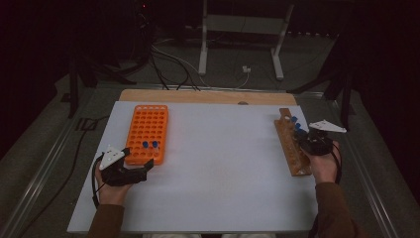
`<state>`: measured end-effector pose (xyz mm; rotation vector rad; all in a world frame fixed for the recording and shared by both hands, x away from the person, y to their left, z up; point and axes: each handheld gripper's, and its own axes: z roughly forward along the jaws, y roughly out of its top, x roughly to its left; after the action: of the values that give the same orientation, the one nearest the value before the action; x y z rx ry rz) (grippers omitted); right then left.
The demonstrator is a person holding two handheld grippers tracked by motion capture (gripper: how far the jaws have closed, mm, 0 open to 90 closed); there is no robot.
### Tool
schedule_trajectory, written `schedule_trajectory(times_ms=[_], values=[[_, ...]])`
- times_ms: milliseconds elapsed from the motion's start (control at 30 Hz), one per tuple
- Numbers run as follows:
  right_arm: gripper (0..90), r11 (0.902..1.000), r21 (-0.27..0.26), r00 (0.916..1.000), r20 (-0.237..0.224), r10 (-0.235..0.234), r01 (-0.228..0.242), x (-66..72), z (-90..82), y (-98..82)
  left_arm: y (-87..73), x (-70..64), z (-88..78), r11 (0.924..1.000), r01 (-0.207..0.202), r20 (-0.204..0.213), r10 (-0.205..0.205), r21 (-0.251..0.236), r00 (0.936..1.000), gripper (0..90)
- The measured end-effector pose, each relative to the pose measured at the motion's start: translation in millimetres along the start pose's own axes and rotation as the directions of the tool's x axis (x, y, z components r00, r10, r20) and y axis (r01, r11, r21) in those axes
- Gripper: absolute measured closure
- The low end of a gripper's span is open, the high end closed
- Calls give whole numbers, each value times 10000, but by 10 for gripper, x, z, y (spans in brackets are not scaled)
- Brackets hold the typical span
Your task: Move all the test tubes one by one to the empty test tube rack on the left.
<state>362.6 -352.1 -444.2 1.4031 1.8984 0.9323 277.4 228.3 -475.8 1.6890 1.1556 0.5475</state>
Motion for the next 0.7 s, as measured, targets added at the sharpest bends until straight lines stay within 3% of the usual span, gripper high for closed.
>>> schedule_trajectory(times_ms=[233,700], values=[[755,9990,425,9998,123,-138,133,11,52,-8,0,2,-3,10000,17,-11,-17,-4,10000,6],[765,9995,-239,9997,103,223,-220,-34,-91,47,-2,-5,5,10000,-2,28,2,19,10000,6]])
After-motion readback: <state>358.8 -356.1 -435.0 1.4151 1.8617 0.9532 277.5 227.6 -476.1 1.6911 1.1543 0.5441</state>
